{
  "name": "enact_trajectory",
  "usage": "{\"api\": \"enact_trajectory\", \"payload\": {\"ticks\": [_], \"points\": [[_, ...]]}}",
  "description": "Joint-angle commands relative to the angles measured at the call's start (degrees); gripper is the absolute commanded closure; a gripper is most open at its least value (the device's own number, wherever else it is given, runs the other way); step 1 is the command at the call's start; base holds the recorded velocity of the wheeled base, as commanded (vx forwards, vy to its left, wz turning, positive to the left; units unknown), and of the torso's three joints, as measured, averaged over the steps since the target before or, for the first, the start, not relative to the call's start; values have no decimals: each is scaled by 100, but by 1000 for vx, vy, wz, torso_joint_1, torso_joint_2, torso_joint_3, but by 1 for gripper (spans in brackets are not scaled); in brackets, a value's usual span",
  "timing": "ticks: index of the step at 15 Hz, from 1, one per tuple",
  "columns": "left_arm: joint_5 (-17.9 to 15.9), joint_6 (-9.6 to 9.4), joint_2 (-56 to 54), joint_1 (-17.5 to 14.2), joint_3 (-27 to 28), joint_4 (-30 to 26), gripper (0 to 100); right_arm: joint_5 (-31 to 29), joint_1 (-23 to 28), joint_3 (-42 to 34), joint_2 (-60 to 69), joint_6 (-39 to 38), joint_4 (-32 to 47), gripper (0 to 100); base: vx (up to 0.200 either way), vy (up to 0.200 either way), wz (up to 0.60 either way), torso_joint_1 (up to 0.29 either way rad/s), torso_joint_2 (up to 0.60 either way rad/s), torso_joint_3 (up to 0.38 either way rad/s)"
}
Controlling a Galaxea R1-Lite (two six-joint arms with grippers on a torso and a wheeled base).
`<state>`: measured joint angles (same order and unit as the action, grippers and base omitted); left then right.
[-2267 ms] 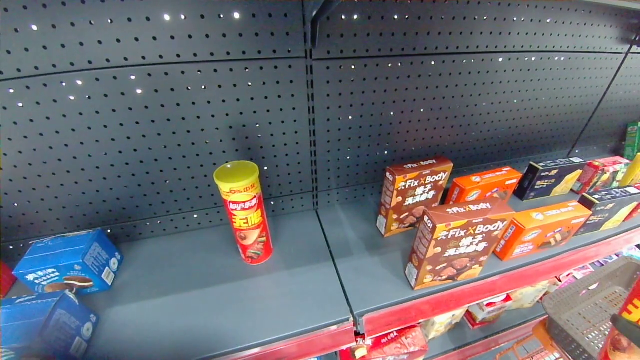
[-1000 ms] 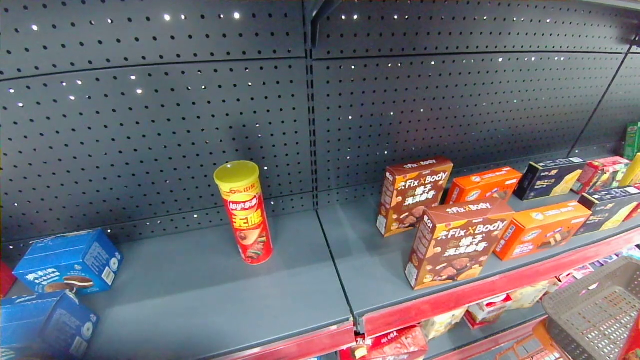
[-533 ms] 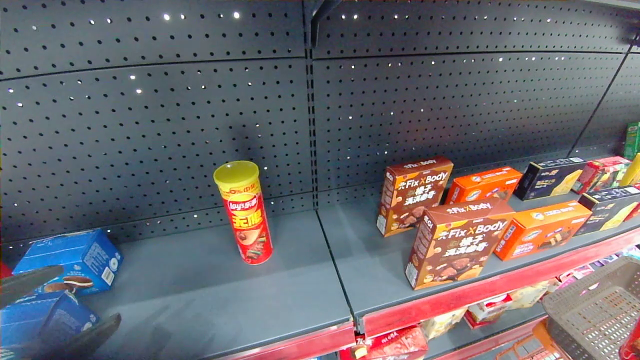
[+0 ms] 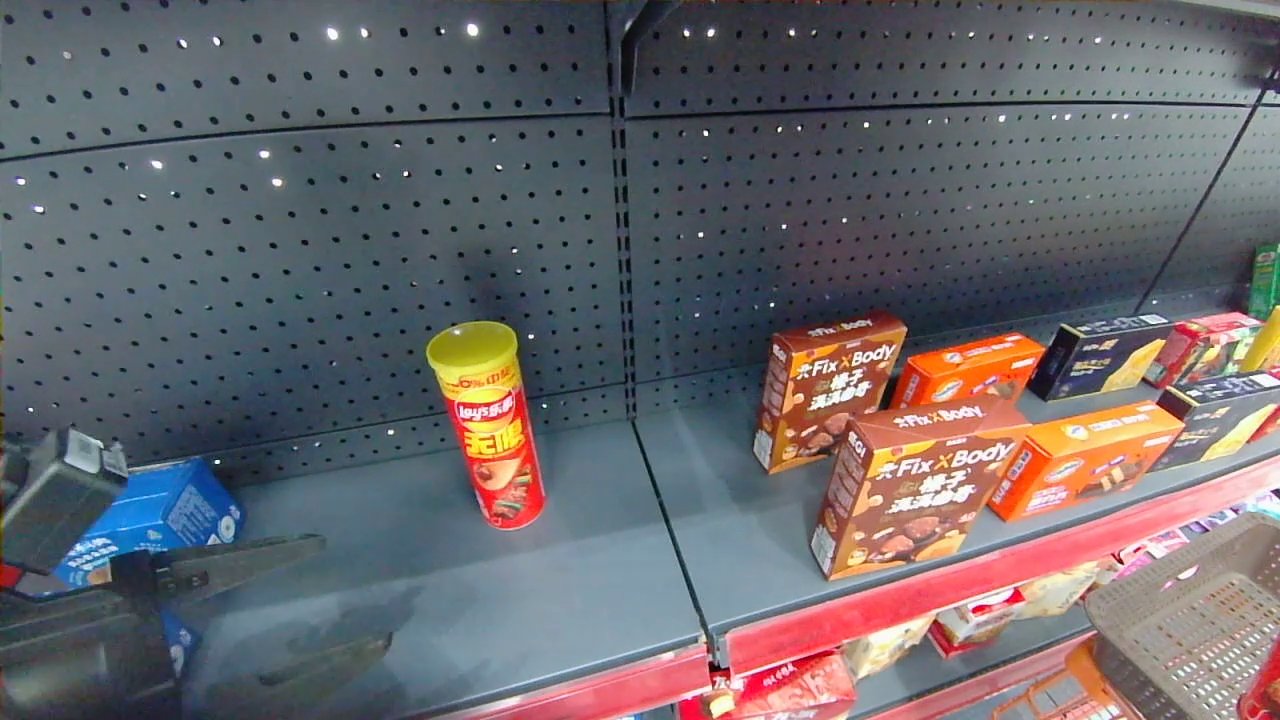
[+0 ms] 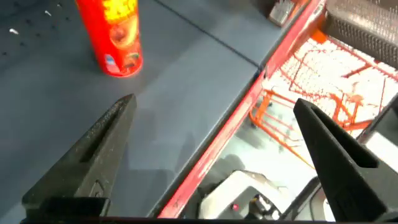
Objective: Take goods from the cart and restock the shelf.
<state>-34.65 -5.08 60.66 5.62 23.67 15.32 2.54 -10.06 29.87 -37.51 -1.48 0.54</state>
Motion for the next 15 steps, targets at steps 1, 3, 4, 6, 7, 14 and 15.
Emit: {"api": "enact_trajectory", "payload": {"ticks": [1,3,4,6,7,14,15], "points": [[-60,16,596,-70,-662,1069,0,1,-5,-16,-11,-2,-10,100,0,0,0,0,0,0],[-69,60,1141,-149,-926,2036,0,1,-5,10,-19,-2,-10,100,0,0,0,0,0,0],[-77,51,1238,-140,-908,2185,0,1,-5,37,-19,-2,-10,100,0,0,0,0,0,0],[-69,34,1440,-140,-759,2203,0,1,-5,81,-28,-2,-18,100,0,0,0,0,0,0],[-42,-45,1633,-140,-671,2229,0,1,-5,116,-46,-2,-10,100,0,0,0,0,0,0],[-77,-142,2969,-175,-109,3469,0,19,-49,116,-239,-2,-194,100,0,0,0,0,0,0],[-148,-142,3136,-175,76,3574,0,10,-49,125,-230,-2,-203,100,0,0,0,0,0,0]]}}
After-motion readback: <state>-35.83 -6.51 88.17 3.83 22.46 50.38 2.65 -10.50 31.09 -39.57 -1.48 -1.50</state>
